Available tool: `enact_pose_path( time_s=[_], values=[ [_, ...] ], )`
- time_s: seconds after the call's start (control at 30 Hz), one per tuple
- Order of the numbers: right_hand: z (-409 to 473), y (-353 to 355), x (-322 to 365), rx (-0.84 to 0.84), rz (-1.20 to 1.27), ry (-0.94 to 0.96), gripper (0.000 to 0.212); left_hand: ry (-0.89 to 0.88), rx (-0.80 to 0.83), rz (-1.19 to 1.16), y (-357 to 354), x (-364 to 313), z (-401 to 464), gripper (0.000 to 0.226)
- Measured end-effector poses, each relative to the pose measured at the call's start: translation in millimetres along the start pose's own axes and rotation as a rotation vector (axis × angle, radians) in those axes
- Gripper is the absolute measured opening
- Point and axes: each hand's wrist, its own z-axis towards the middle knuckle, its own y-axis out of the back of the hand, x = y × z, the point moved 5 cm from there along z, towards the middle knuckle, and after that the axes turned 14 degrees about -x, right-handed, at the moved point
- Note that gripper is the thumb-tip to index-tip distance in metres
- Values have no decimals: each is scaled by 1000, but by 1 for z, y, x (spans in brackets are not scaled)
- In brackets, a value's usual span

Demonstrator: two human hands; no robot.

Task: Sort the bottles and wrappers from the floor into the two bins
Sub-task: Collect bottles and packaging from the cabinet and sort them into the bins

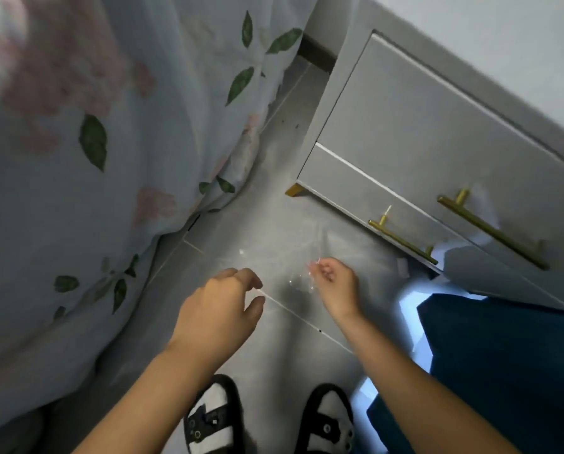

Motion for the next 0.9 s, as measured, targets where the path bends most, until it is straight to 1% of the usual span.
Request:
enact_pose_path(
  time_s=[0.07,0.13,0.2,0.27,0.37,0.4,0.47,0.53,0.6,0.67,0.7,0.73,0.8,0.83,0.9],
  values=[
    [-35,20,52,135,149,-42,16,75,-11,-124,25,-8,-15,42],
    [-70,39,109,290,252,-60,17,193,-29,-313,56,-12,-27,64],
    [-105,53,164,463,309,-60,21,318,-55,-567,92,-14,-41,84],
    [-137,60,215,636,310,-35,26,430,-103,-857,130,-8,-60,96],
    [-188,65,284,847,255,83,26,521,-99,-1305,177,5,-98,105],
    [-207,64,302,911,234,112,26,560,-93,-1447,187,11,-114,102],
    [-249,62,331,1025,171,140,22,615,-142,-1630,203,27,-150,80],
    [-291,59,347,1120,77,135,13,676,-234,-1675,215,48,-189,61],
    [-331,53,353,1209,-9,112,11,767,-349,-1684,219,73,-228,57],
    [-365,43,351,1266,-65,112,12,904,-504,-1670,215,104,-267,55],
    [-378,36,348,1265,-97,120,10,979,-585,-1653,211,120,-285,49],
    [-398,26,338,1261,-163,143,8,1076,-680,-1627,204,140,-314,39],
    [-401,13,317,1179,-282,236,8,1217,-800,-1526,192,167,-343,17],
    [-405,4,302,1153,-359,307,10,1285,-854,-1454,184,185,-365,11],
    [-414,-12,271,1098,-527,483,13,1399,-923,-1288,160,221,-407,9]
  ],
)
